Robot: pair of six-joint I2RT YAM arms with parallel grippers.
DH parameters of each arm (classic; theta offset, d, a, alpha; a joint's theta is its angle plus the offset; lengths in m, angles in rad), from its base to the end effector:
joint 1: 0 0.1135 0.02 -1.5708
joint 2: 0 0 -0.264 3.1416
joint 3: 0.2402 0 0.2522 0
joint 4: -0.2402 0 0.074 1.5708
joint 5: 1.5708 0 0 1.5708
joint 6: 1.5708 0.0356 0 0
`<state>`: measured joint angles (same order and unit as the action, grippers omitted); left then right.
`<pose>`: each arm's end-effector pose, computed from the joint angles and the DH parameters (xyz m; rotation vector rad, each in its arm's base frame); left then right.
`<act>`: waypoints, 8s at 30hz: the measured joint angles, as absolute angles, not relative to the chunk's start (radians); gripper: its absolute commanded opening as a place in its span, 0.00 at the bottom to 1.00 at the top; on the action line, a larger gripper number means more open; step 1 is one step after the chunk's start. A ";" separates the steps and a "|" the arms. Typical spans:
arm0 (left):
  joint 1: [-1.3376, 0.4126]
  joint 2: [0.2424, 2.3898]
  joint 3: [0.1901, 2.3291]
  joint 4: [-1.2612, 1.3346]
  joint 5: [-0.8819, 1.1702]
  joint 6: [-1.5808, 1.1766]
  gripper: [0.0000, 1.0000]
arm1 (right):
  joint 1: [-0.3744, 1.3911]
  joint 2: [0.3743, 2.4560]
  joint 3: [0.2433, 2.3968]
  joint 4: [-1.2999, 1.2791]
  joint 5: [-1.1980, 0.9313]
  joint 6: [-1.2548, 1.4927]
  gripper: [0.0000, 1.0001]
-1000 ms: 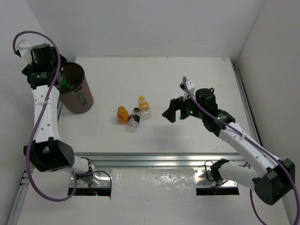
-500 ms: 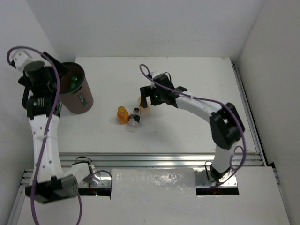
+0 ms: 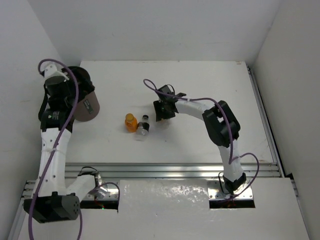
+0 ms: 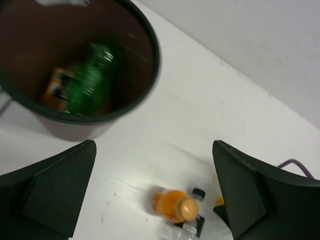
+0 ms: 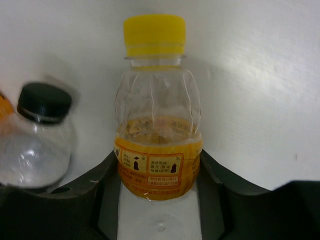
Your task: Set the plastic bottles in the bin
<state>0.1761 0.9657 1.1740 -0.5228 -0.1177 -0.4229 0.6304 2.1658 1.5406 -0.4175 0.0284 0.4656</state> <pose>0.1972 0.0393 0.4062 -0.6321 1.7742 -0.0582 0.3697 0.2685 0.1428 -0.2084 2.6475 0.3419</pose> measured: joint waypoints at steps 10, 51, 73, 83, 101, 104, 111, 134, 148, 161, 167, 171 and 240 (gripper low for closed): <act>-0.306 1.061 1.199 -0.513 0.058 -0.437 1.00 | 0.577 1.556 0.985 -0.204 -0.062 0.433 0.26; -0.099 1.207 1.632 -0.618 -0.619 -0.477 0.06 | 0.519 0.883 0.730 -0.102 -0.163 0.392 0.99; 0.096 1.369 1.689 -0.706 -0.461 -0.405 1.00 | 0.719 1.340 0.878 -0.163 0.007 0.567 0.99; -0.075 1.052 1.423 -0.682 -0.482 -0.356 1.00 | 0.872 1.783 1.175 -0.152 0.185 0.800 0.98; -0.075 1.027 1.273 -0.620 -0.262 -0.319 1.00 | 0.908 1.917 1.097 -0.110 0.327 0.836 0.34; -0.075 1.030 1.244 -0.595 -0.109 -0.319 1.00 | 0.907 1.735 0.910 -0.041 0.345 0.754 0.31; -0.160 1.036 1.088 -0.474 0.283 -0.375 1.00 | 0.868 1.297 0.736 0.102 0.273 0.521 0.31; -0.612 1.211 1.184 -0.183 0.372 -0.572 0.00 | 0.827 0.912 0.705 0.170 -0.065 0.366 0.99; 0.112 1.267 1.663 -0.637 -0.421 -0.446 0.20 | 0.824 0.917 0.708 -0.035 0.117 0.371 0.99; 0.226 1.564 1.754 -0.746 -0.350 -0.415 1.00 | 0.815 0.892 0.708 -0.085 0.131 0.339 0.99; -0.056 1.429 1.736 -0.765 -0.446 -0.376 1.00 | 0.796 0.892 0.708 -0.107 0.133 0.336 0.99; -0.350 1.345 1.628 -0.755 -0.440 -0.384 1.00 | 0.772 0.891 0.708 -0.116 0.131 0.336 0.99; 0.204 1.670 1.941 -0.993 -0.475 -0.319 0.65 | 0.688 0.969 0.701 -0.145 0.044 0.332 0.99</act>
